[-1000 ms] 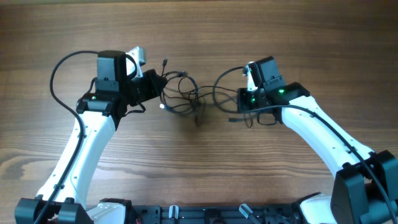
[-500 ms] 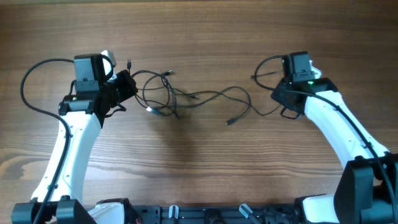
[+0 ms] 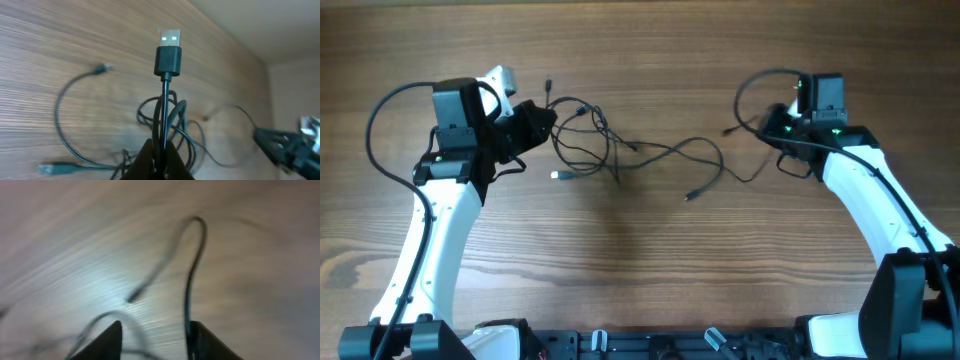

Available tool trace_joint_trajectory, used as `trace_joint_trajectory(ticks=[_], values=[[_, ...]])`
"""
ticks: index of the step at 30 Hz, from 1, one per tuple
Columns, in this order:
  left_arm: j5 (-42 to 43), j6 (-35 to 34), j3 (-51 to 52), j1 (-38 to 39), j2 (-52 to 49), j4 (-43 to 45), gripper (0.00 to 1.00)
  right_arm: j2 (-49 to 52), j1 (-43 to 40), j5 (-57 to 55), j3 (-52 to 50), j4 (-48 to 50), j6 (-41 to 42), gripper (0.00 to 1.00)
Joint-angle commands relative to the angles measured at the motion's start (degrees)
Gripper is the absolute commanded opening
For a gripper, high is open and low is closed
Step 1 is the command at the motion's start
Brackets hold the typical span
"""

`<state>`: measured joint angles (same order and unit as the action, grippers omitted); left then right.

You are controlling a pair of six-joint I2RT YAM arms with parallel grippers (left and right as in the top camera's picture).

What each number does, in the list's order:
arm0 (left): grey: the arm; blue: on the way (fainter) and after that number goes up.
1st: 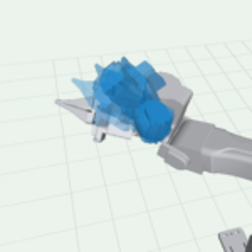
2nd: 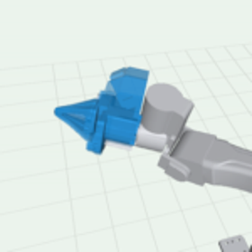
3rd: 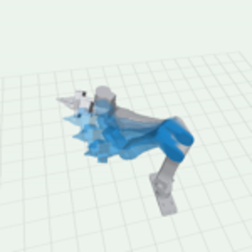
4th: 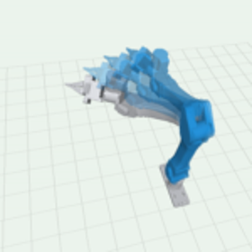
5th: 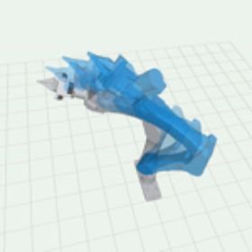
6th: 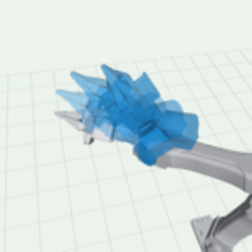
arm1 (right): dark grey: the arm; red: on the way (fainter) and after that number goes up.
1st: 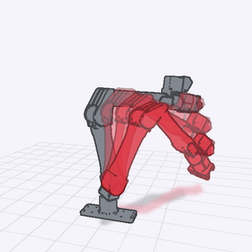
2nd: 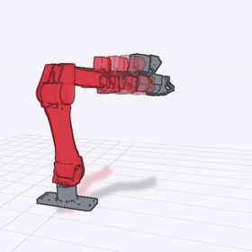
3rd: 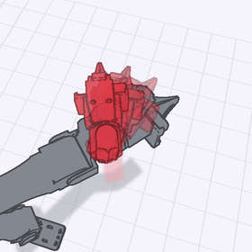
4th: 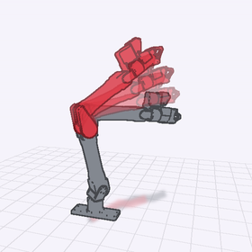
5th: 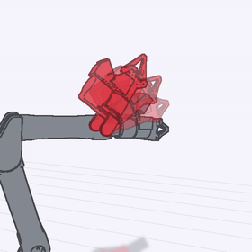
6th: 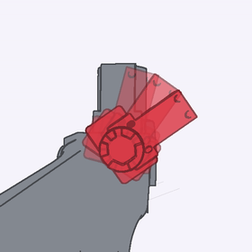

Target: Untangle cables

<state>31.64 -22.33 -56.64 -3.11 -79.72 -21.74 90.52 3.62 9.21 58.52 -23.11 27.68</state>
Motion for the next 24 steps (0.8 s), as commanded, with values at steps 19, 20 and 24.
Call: trace_joint_trajectory(ticks=[19, 20, 24], values=[[2.75, 2.64, -0.46, 6.25, -0.22, -3.02, 0.04, -0.83, 9.88, -1.31, -0.11, -5.25, 2.73, 0.58], [2.25, 2.67, -0.46, 6.47, -0.22, -3.43, 0.04, -0.83, 9.88, -5.92, -0.11, -7.61, 6.86, 0.59], [2.12, 2.67, -0.46, 7.58, -0.22, -3.58, 0.04, -0.83, 9.88, -14.27, -0.11, -13.51, 14.86, 0.59]])
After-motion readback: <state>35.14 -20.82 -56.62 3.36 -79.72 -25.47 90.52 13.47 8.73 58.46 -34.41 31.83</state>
